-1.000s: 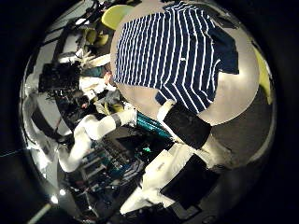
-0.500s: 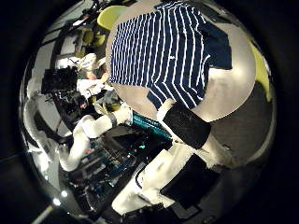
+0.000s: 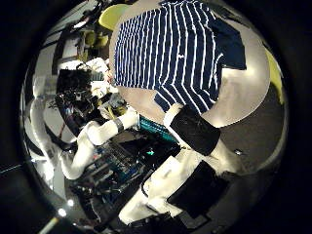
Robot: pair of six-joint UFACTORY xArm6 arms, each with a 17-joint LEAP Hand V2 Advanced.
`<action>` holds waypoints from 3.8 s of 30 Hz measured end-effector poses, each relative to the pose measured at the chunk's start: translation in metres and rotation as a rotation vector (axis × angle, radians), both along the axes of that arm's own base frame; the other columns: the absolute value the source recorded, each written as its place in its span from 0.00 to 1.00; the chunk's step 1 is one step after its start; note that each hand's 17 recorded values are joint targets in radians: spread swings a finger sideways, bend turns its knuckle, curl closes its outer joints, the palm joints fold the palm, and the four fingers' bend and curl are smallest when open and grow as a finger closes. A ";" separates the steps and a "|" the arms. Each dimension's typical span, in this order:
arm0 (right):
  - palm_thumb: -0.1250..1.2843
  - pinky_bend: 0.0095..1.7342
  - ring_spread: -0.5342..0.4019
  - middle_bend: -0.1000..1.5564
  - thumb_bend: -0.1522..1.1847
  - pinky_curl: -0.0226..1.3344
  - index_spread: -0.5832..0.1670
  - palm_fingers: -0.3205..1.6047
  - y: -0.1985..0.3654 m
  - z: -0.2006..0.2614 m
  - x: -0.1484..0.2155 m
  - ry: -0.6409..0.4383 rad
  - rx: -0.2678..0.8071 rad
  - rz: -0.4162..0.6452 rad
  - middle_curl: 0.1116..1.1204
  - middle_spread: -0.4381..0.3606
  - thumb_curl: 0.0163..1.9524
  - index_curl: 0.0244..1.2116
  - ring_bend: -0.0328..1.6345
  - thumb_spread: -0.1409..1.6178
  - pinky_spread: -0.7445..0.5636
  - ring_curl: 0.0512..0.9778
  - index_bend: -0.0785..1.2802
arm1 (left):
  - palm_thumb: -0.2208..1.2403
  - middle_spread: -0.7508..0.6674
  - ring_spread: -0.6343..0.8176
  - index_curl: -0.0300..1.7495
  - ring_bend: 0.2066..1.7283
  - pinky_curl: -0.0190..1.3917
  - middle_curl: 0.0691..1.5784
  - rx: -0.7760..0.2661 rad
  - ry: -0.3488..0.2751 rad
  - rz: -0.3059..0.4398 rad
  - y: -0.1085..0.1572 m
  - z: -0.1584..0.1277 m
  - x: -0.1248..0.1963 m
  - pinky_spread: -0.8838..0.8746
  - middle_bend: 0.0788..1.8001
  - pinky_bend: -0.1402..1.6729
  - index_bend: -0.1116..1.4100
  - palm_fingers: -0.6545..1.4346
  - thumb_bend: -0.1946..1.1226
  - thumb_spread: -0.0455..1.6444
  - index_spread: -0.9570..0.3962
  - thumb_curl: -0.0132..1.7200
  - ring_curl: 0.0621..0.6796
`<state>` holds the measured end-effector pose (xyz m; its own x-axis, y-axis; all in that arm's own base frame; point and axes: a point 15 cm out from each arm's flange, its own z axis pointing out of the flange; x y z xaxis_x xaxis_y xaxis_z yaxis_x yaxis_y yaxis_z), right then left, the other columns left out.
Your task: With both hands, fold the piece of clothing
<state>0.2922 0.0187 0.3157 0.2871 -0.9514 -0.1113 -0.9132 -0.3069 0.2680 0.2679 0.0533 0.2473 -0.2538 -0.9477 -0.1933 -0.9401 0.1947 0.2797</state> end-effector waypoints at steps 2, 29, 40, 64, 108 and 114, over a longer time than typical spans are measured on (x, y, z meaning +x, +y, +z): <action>0.48 0.33 0.67 0.22 0.11 0.08 0.34 0.37 0.002 0.000 0.000 0.003 -0.005 -0.014 0.27 0.59 0.16 0.28 0.41 0.86 0.90 0.13 0.19 | 0.34 0.59 0.51 0.21 0.37 0.22 0.22 -0.007 -0.011 -0.006 0.008 -0.007 0.002 0.59 0.07 0.36 0.18 0.41 0.13 0.65 0.64 0.17 0.17; 0.48 0.32 0.67 0.22 0.11 0.09 0.33 0.38 0.023 0.012 -0.007 0.012 -0.040 -0.055 0.27 0.57 0.16 0.28 0.41 0.86 0.90 0.14 0.19 | 0.33 0.59 0.54 0.20 0.34 0.23 0.22 -0.002 -0.016 -0.127 0.027 -0.076 -0.011 0.60 0.08 0.36 0.18 0.41 0.12 0.60 0.67 0.18 0.18; 0.48 0.32 0.67 0.22 0.11 0.09 0.33 0.38 0.023 0.012 -0.008 0.011 -0.043 -0.063 0.28 0.57 0.16 0.28 0.41 0.86 0.90 0.14 0.19 | 0.34 0.52 0.45 0.22 0.34 0.22 0.22 -0.010 -0.009 -0.123 0.018 -0.101 0.001 0.55 0.10 0.34 0.20 0.48 0.13 0.59 0.66 0.18 0.18; 0.52 0.34 0.56 0.24 0.11 0.09 0.33 0.41 0.022 0.000 -0.009 0.035 -0.057 -0.046 0.29 0.51 0.17 0.26 0.47 0.83 0.83 0.16 0.17 | 0.71 0.14 0.11 0.47 0.73 0.44 0.53 0.007 -0.126 -0.139 -0.008 -0.060 0.062 0.16 0.45 0.71 0.37 0.83 0.16 0.64 0.28 0.27 0.69; 0.65 0.62 0.27 0.37 0.12 0.24 0.38 0.59 0.095 -0.183 -0.017 -0.007 -0.284 0.220 0.41 0.30 0.20 0.20 0.68 0.63 0.35 0.36 0.18 | 0.70 0.06 0.12 0.80 0.77 0.52 0.67 0.027 -0.056 -0.118 0.002 -0.039 0.061 0.15 0.44 0.73 0.25 0.80 0.13 0.66 0.16 0.32 0.75; 0.76 0.71 0.26 0.54 0.12 0.33 0.21 0.77 0.089 -0.171 -0.001 -0.103 -0.239 0.168 0.59 0.22 0.23 0.35 0.72 0.63 0.33 0.47 0.44 | 0.70 0.05 0.12 0.82 0.76 0.52 0.67 0.028 -0.035 -0.124 0.003 -0.033 0.055 0.15 0.43 0.72 0.23 0.80 0.13 0.66 0.17 0.32 0.75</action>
<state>0.2907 0.1080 0.1448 0.4405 -0.8854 0.1480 -0.8813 -0.3951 0.2593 0.3225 0.0568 0.2139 -0.3617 -0.9036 -0.2298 -0.9185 0.3031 0.2540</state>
